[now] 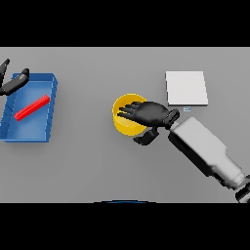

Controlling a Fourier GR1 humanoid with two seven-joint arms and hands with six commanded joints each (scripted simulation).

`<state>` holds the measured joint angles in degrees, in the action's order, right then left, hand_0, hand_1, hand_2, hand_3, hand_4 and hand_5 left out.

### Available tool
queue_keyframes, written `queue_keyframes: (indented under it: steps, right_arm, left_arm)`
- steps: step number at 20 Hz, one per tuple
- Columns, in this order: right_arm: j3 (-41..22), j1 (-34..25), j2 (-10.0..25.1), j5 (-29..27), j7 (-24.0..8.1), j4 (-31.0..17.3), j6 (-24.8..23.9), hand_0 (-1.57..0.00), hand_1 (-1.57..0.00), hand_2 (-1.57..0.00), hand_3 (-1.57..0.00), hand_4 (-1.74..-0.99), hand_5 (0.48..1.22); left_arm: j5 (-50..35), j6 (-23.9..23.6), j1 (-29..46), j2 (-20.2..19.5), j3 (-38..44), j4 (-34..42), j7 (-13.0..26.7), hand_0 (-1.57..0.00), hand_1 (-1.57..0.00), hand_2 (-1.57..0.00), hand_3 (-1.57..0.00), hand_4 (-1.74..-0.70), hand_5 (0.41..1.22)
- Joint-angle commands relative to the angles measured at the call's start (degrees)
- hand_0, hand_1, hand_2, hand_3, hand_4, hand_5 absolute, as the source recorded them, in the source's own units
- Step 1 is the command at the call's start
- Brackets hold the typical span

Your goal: Pick up the red beaker and tilt it to pour out 1 green nut into yellow bowl. Pick up the yellow bowl and place it on the metallic measuring scale.

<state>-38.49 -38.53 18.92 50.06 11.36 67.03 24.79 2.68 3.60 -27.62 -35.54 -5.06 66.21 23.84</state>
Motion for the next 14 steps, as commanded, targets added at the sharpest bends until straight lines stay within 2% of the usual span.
queue_keyframes:
  steps: [1, 6, 8, 9, 10, 11, 12, 14]
  right_arm:
    - [-0.30, -0.64, -0.38, 0.08, 0.29, -1.05, 0.33, 0.00, 0.00, 0.00, 0.00, -1.177, 0.673]
    - [-0.83, -2.59, -1.54, 0.38, 0.58, -5.39, 0.76, 0.00, 0.00, 0.00, -0.02, -1.195, 0.708]
    - [-1.22, -2.29, -1.98, 0.71, -0.22, -5.85, 0.87, 0.00, -0.01, -0.04, -0.08, -1.234, 0.770]
    - [-1.29, -2.15, -2.08, 0.91, -0.44, -5.93, 0.46, -0.05, -0.06, -0.09, -0.13, -1.261, 0.809]
    - [-1.47, -2.38, -1.93, 0.93, 1.08, -6.15, 0.36, -0.19, -0.18, -0.19, -0.21, -1.309, 0.891]
    - [-1.60, -2.31, -2.06, 1.14, 1.20, -5.83, -0.01, -0.45, -0.41, -0.35, -0.32, -1.363, 0.957]
    - [-1.62, -1.83, -1.91, 0.97, 1.48, -5.49, -0.15, -0.68, -0.64, -0.59, -0.57, -1.435, 1.010]
    - [-1.31, -1.30, -1.21, 0.10, 2.72, -4.44, 0.08, -1.00, -0.97, -0.95, -0.79, -1.540, 1.086]
  left_arm:
    - [-0.06, 0.14, 0.31, -0.03, 0.02, -0.16, -0.26, 0.00, 0.00, 0.00, 0.00, -0.80, 0.706]
    - [0.68, 0.01, -0.27, 0.40, -0.55, -1.06, 0.00, 0.00, 0.00, 0.00, 0.00, -0.79, 0.711]
    - [0.65, -0.03, -0.76, -0.08, -0.14, -1.20, 0.50, 0.00, 0.00, 0.00, 0.00, -0.79, 0.714]
    - [0.59, 0.13, -1.33, 0.08, -0.08, -1.85, 0.11, 0.00, 0.00, 0.00, 0.00, -0.79, 0.712]
    - [0.45, 0.24, -0.80, -0.06, -0.07, -1.34, -0.42, 0.00, 0.00, 0.00, 0.00, -0.79, 0.711]
    - [0.46, 0.34, -0.19, -0.18, -0.16, -1.13, -0.33, 0.00, 0.00, 0.00, 0.00, -0.79, 0.710]
    - [0.30, 0.24, 0.62, -0.44, -0.02, -0.32, -0.90, 0.00, 0.00, 0.00, 0.00, -0.79, 0.710]
    - [0.42, 0.04, 0.29, -0.13, -0.17, -0.40, -0.77, 0.00, 0.00, 0.00, 0.00, -0.79, 0.707]
